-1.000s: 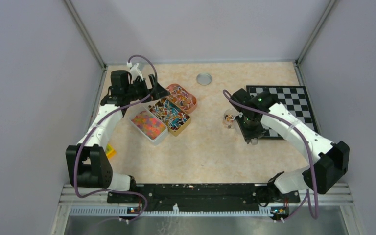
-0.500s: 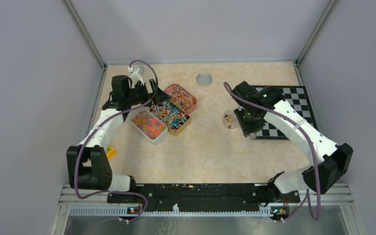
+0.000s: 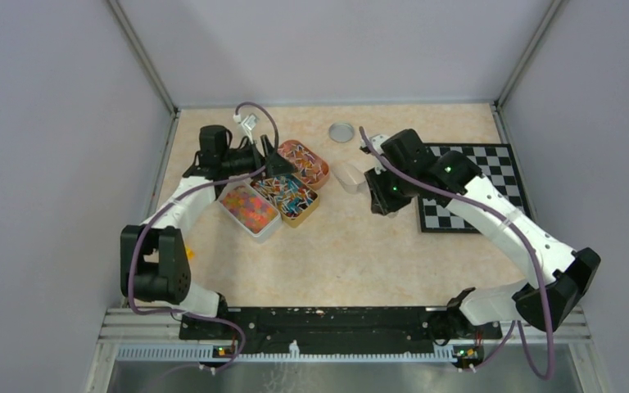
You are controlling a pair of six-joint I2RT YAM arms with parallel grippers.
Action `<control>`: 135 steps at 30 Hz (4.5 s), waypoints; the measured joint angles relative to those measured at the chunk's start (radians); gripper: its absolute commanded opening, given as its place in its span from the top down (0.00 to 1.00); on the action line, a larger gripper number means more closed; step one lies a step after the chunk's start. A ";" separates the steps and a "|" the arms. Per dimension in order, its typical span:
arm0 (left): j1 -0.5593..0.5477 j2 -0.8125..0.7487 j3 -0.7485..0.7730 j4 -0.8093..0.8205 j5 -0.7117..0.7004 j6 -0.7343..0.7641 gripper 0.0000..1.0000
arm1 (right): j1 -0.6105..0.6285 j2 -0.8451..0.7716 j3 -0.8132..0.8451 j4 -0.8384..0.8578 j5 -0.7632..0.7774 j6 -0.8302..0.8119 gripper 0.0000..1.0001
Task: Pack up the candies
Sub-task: Adjust the spatula, then scoop the fake candies from the storage box.
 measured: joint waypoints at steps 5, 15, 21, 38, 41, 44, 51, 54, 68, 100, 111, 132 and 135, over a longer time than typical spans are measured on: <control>-0.049 -0.009 0.024 0.012 0.029 0.001 0.27 | 0.029 0.019 -0.001 0.126 -0.104 -0.044 1.00; -0.153 -0.219 0.055 0.070 -0.021 0.035 0.26 | 0.035 0.063 -0.001 0.223 -0.208 -0.107 1.00; -0.151 -0.193 0.089 -0.024 -0.142 -0.008 0.25 | 0.035 0.064 0.003 0.272 -0.229 -0.139 1.00; -0.151 -0.157 0.080 -0.172 -0.268 0.037 0.44 | 0.035 -0.011 -0.047 0.439 -0.211 -0.181 1.00; -0.151 -0.156 0.073 -0.174 -0.269 0.044 0.35 | 0.035 -0.027 -0.065 0.468 -0.213 -0.182 1.00; -0.151 -0.156 0.073 -0.183 -0.304 0.063 0.11 | 0.035 -0.019 -0.064 0.466 -0.216 -0.172 1.00; -0.135 -0.156 0.083 -0.222 -0.512 0.113 0.01 | 0.035 0.118 0.118 0.317 -0.205 -0.145 1.00; -0.098 -0.160 0.084 -0.220 -0.629 0.120 0.01 | 0.036 0.196 0.220 0.236 -0.195 -0.144 1.00; 0.215 0.058 0.118 -0.097 -0.572 0.103 0.21 | 0.172 0.592 0.703 -0.125 -0.006 -0.227 1.00; 0.223 0.468 0.285 -0.132 -0.267 0.132 0.61 | 0.268 0.952 0.922 -0.225 0.228 -0.303 1.00; 0.223 0.496 0.314 -0.162 -0.247 0.135 0.62 | 0.269 0.949 0.805 -0.063 0.256 -0.313 1.00; 0.223 0.514 0.317 -0.174 -0.210 0.136 0.63 | 0.268 0.845 0.486 0.218 0.258 -0.286 1.00; 0.223 0.514 0.317 -0.173 -0.204 0.133 0.64 | 0.267 0.830 0.449 0.263 0.254 -0.281 1.00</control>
